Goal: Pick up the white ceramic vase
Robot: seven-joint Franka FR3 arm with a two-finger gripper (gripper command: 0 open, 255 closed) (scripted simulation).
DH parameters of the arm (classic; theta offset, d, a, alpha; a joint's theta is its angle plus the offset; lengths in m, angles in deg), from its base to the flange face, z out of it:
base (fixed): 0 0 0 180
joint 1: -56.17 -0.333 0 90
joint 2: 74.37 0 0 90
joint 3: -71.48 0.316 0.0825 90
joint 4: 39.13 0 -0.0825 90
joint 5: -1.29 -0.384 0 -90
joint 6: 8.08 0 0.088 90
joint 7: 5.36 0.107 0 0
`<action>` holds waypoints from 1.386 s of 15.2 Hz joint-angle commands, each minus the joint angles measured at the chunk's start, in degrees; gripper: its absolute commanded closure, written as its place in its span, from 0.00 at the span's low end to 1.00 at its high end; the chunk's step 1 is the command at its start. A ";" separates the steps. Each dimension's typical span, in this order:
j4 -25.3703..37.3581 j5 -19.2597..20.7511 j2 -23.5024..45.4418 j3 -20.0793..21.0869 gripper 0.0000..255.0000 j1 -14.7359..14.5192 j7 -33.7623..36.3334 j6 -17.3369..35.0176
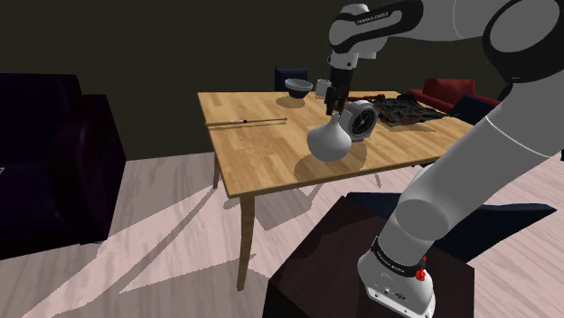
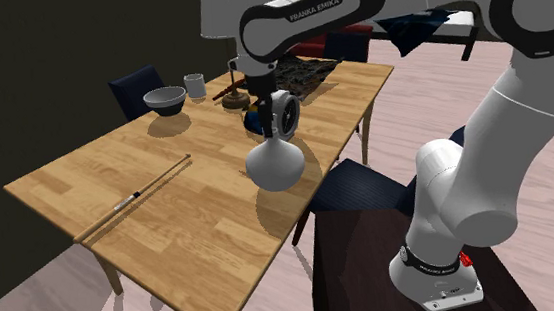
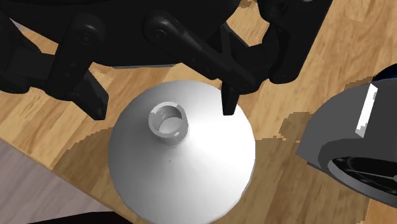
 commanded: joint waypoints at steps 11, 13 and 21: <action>-2.77 -0.06 0.80 -0.41 1.00 0.09 -0.13 3.55; -2.76 -0.06 0.81 -0.42 1.00 0.09 -0.14 3.55; 1.08 -0.04 -0.03 0.00 1.00 0.00 -0.16 -1.08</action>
